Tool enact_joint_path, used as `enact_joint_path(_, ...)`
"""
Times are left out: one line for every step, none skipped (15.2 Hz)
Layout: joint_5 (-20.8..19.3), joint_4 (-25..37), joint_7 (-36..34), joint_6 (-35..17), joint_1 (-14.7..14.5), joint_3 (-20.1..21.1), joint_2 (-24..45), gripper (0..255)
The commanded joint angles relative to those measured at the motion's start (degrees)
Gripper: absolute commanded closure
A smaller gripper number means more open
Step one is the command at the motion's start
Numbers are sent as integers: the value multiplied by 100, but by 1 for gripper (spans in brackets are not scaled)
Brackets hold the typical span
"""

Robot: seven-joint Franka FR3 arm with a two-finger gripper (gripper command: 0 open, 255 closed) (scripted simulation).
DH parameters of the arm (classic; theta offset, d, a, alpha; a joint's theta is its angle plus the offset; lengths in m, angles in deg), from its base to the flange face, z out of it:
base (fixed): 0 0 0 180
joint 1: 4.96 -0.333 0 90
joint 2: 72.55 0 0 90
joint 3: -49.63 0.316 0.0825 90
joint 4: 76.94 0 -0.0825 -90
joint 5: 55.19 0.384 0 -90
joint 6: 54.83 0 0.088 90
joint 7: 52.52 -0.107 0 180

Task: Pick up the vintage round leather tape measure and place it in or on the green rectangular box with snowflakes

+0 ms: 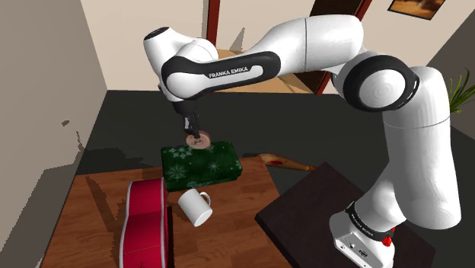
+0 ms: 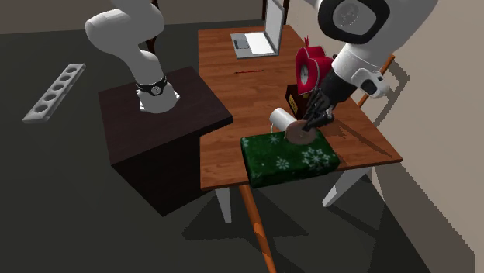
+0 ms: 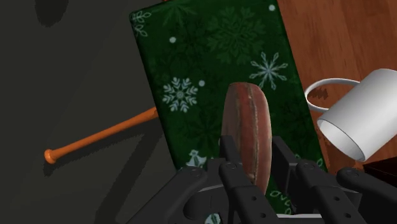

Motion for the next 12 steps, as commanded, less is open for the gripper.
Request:
enact_joint_path(-17, -21, -28, -97, -10, -9, 79, 255)
enact_joint_path(-25, -57, -40, -157, -9, -13, 104, 255)
enact_joint_path(-33, -89, -52, -214, -8, -17, 132, 255)
enact_joint_path(-40, -121, -64, -272, -6, -22, 159, 255)
enact_joint_path(-49, -152, -75, -329, -5, -26, 188, 255)
enact_joint_path(-57, -181, -87, -386, -5, -31, 217, 255)
enact_joint_path(-66, -208, -99, -442, -4, -36, 248, 255)
enact_joint_path(-74, -234, -110, -497, -4, -41, 280, 255)
enact_joint_path(-83, -258, -122, -552, -5, -46, 312, 255)
enact_joint_path(-93, -280, -133, -606, -5, -52, 346, 255)
enact_joint_path(-102, -301, -145, -659, -6, -57, 381, 255)
enact_joint_path(-112, -319, -156, -712, -7, -63, 416, 255)
